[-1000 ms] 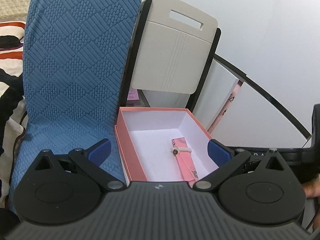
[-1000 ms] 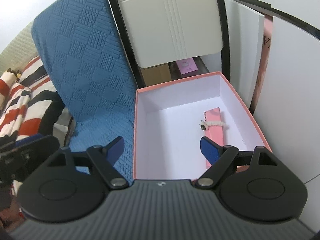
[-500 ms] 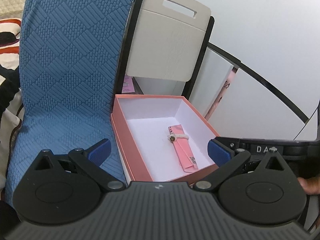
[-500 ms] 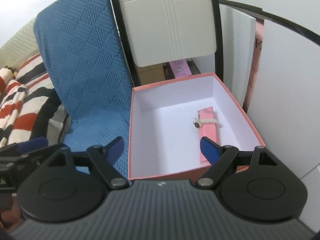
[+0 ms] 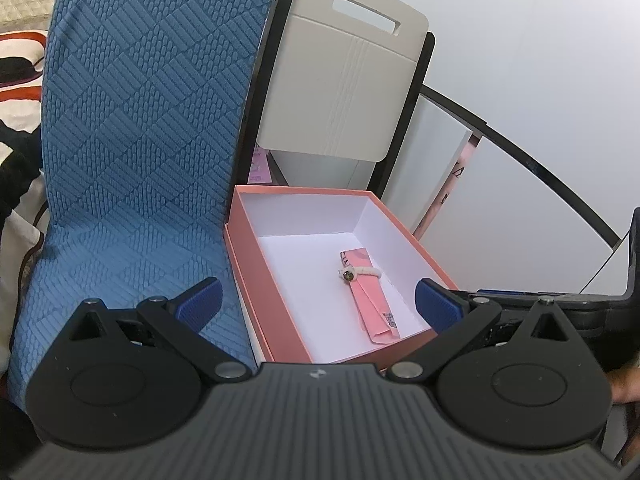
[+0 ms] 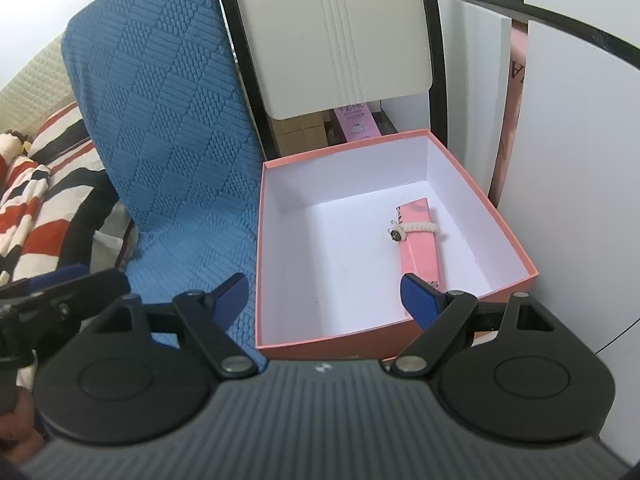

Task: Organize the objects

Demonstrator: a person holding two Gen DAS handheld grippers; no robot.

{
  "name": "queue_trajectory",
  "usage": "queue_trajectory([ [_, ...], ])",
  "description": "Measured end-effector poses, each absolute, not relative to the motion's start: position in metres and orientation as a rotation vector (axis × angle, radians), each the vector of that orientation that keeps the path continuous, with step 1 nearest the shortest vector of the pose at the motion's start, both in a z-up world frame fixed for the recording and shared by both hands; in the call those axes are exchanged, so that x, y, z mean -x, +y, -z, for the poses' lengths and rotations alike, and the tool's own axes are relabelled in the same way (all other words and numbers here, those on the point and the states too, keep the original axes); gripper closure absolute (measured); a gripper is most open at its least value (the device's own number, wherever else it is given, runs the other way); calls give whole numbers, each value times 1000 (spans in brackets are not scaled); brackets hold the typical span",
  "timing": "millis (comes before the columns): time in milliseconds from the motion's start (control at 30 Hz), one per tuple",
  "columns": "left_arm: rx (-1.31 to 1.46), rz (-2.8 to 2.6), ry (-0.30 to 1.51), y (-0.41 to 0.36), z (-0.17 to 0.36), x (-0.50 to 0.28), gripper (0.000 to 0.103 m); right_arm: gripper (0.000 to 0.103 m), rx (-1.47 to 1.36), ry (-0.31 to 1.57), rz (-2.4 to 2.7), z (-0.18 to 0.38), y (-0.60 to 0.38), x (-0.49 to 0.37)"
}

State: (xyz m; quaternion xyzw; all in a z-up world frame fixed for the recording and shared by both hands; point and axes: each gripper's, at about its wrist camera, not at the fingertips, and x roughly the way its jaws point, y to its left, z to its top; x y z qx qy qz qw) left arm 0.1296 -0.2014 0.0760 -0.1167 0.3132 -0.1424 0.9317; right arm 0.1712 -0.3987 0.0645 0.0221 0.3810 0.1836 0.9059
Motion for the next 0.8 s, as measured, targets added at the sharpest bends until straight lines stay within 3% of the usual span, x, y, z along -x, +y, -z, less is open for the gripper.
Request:
queue_trajectory([
  [800, 217, 299, 650, -210, -74, -131, 0, 19, -46, 796, -378, -63, -402, -174],
])
